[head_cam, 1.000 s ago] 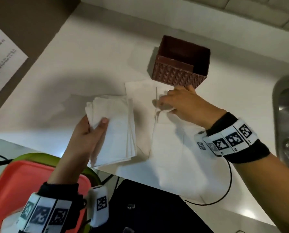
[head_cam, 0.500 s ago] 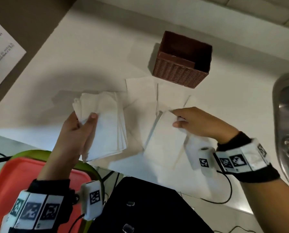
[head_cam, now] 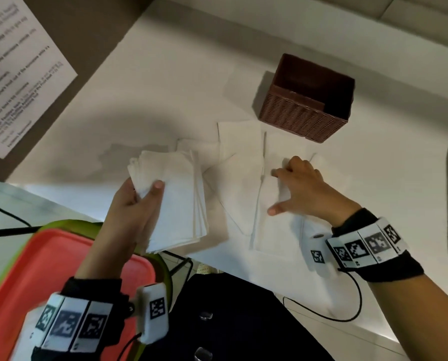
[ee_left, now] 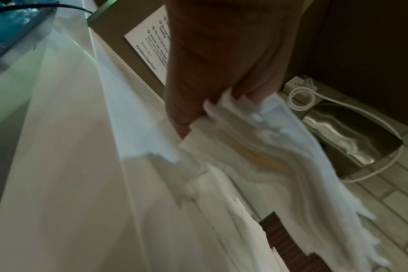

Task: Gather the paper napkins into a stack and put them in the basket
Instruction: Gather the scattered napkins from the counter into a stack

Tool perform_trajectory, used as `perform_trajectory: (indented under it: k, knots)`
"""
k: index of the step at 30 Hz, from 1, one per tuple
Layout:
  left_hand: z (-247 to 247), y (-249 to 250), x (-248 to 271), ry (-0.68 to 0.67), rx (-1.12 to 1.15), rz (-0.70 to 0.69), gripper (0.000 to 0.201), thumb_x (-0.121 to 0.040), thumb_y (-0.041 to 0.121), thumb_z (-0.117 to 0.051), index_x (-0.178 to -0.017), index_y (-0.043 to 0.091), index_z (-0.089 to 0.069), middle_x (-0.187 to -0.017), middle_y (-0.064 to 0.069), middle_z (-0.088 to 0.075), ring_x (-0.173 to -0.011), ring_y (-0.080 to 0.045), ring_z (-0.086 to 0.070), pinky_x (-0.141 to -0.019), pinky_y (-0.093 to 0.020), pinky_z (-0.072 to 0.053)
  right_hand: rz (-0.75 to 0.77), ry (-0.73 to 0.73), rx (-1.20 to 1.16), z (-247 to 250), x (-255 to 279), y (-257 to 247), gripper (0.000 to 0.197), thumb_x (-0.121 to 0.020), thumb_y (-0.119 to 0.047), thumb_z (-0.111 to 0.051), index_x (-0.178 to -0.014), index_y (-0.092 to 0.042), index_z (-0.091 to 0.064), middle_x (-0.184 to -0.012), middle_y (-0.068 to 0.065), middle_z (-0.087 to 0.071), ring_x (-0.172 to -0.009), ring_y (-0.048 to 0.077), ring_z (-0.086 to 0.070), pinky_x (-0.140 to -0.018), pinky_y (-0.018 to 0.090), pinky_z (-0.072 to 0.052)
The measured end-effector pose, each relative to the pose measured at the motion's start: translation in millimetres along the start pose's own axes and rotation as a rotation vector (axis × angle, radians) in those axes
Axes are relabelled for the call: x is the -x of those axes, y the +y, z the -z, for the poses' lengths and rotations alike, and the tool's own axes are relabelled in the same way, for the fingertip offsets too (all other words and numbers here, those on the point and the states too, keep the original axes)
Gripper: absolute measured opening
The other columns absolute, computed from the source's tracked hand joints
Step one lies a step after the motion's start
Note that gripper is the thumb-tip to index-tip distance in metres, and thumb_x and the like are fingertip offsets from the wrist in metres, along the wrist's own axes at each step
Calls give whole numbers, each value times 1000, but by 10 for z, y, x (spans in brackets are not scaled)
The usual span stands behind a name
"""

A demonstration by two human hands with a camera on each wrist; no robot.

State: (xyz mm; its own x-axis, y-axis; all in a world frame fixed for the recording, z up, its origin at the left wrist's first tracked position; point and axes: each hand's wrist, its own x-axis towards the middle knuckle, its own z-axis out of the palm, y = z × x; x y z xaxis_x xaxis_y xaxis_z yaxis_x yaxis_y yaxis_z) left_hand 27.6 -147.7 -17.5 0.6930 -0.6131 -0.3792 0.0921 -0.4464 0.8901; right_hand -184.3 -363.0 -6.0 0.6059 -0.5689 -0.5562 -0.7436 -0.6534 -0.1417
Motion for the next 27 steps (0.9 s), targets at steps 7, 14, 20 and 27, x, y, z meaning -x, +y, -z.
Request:
perform_trajectory:
  k: [7, 14, 20, 27]
  knots:
    - [32, -69, -6, 18, 18, 18, 31, -95, 35, -56, -123, 21, -60, -105, 1, -71, -94, -14, -66, -77, -32, -51, 248, -6, -244, 442, 159, -12, 23, -77, -17, -77, -71, -18, -54, -70, -11, -55, -73, 11, -53, -61, 13, -35]
    - [122, -79, 50, 53, 62, 44, 27, -97, 31, -55, -120, 18, -60, -81, 4, -63, -68, -12, -57, -54, -26, -42, 460, -124, 10, 613, -454, -688, 51, -74, -19, -79, -120, -32, -57, -118, -9, -64, -110, 15, -58, -97, 36, -42]
    - [158, -105, 120, 85, 91, 91, 28, -96, 33, -56, -119, 18, -59, -84, 2, -66, -67, -13, -61, -46, -21, -43, 453, -97, 218, 299, -736, -844, 65, -66, -28, -84, -119, -26, -46, -107, -3, -53, -108, 25, -54, -84, 38, -29]
    - [241, -111, 136, 131, 142, 125, 24, -95, 32, -57, -116, 21, -58, -94, 1, -68, -84, -17, -66, -62, -29, -51, 535, -81, 142, 477, -556, -712, 29, -73, -29, -79, -95, -19, -62, -95, -8, -52, -104, 14, -48, -78, 29, -27]
